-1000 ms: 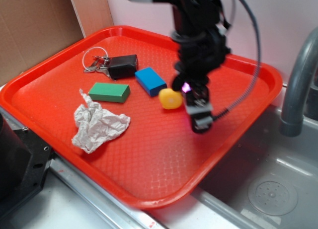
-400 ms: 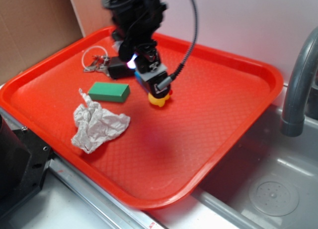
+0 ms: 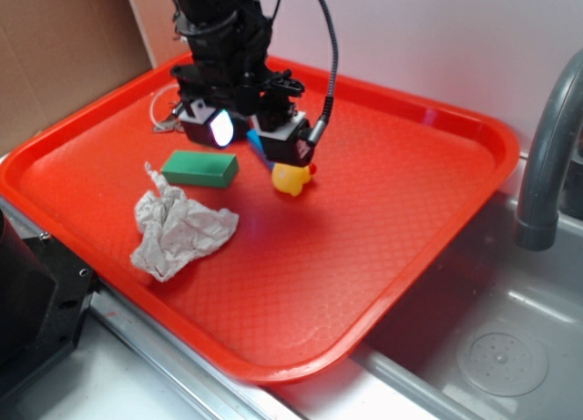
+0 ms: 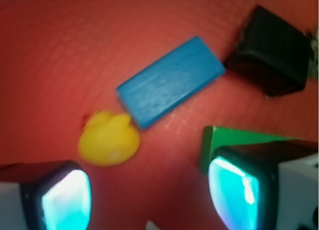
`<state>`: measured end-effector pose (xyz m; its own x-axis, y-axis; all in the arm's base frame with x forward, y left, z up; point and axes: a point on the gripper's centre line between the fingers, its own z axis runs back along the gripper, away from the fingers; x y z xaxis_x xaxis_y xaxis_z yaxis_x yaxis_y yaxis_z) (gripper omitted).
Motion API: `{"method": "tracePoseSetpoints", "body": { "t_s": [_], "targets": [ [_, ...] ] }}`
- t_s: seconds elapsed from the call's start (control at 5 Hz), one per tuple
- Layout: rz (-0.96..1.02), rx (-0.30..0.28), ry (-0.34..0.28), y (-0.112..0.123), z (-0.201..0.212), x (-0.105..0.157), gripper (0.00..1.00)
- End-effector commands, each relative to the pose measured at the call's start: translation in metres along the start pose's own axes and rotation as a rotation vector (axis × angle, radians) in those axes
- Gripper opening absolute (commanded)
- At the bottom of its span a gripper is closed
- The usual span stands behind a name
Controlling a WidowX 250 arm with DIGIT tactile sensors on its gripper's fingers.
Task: Grab the yellow duck.
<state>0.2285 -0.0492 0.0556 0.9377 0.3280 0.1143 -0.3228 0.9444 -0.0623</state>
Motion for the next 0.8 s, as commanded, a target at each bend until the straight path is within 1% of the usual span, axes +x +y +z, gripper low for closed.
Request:
{"method": "tracePoseSetpoints", "body": {
  "t_s": [0.0, 0.2, 0.4, 0.6],
  "targets": [
    [-0.011, -0.021, 0.053, -0.015, -0.025, 0.015, 1.00],
    [-0.048, -0.023, 0.090, -0.026, -0.038, 0.017, 0.00],
    [-0.090, -0.025, 0.101, -0.032, -0.034, 0.018, 0.00],
    [-0.167, -0.042, 0.099, -0.039, -0.020, 0.021, 0.00]
  ]
}}
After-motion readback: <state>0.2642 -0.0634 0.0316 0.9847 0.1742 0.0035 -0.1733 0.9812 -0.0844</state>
